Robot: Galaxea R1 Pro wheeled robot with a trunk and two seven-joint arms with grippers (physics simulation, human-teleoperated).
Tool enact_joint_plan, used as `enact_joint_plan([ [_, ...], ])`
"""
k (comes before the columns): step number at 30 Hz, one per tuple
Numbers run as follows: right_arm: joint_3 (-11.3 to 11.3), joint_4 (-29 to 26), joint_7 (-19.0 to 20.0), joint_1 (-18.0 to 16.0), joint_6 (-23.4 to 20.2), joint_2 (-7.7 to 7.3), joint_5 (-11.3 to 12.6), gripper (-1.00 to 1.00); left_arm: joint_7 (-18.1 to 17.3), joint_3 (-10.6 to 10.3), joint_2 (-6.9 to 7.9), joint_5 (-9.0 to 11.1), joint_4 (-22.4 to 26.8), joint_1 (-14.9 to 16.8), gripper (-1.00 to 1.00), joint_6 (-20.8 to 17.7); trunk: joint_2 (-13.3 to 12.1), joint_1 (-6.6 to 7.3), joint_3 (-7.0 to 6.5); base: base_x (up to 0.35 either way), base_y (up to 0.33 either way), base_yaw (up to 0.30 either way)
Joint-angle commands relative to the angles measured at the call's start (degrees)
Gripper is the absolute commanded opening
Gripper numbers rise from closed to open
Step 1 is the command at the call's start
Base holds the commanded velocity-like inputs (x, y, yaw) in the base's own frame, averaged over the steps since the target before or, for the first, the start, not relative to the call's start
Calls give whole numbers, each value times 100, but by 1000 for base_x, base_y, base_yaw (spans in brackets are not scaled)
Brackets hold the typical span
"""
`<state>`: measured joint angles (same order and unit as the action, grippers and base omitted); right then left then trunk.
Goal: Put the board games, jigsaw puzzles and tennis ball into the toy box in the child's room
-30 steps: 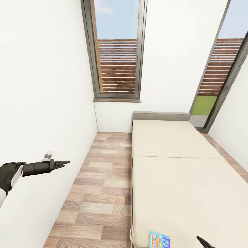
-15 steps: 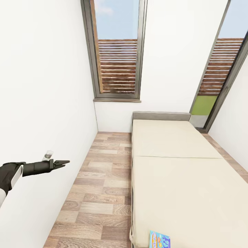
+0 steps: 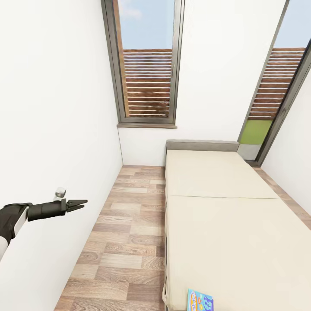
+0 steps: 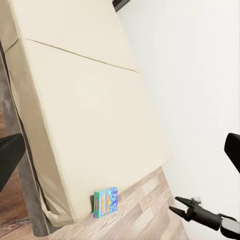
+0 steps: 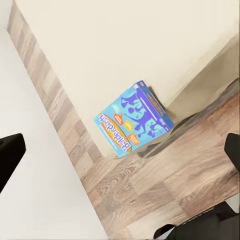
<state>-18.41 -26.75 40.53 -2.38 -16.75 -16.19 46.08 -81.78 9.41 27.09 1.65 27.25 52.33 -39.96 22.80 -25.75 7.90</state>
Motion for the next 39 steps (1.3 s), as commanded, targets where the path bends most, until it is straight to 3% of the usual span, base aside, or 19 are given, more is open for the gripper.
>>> enact_joint_plan([
  [1,-12,2,134,-5,-63,3,46,100,-23,4,-9,5,-1,5,100,-63,12,-3,12,0,0,0],
  [6,-6,3,544,-6,-107,15,48,100,-36,12,-152,10,-1,5,100,-86,12,-3,12,0,0,0],
  [14,-16,-8,413,-170,-109,24,99,100,-5,15,-474,-9,7,8,100,-291,253,-135,120,0,0,0],
  [18,-32,20,336,-284,-82,169,134,100,110,3,-841,-44,15,25,100,-472,413,-223,192,0,0,0],
  [20,-36,29,326,-299,-59,313,130,100,140,-5,-912,-47,16,25,100,-479,493,-267,228,0,0,0],
  [23,-42,32,321,-310,-67,491,126,100,152,-16,-949,-50,20,23,100,-498,614,-333,281,0,0,0],
  [26,-51,40,321,-313,-65,550,124,100,143,-15,-938,-53,22,23,100,-516,734,-399,335,0,0,0],
  [39,-59,47,374,-308,-22,585,110,100,170,-29,-972,-59,17,22,100,-540,1255,-684,569,0,0,0],
])
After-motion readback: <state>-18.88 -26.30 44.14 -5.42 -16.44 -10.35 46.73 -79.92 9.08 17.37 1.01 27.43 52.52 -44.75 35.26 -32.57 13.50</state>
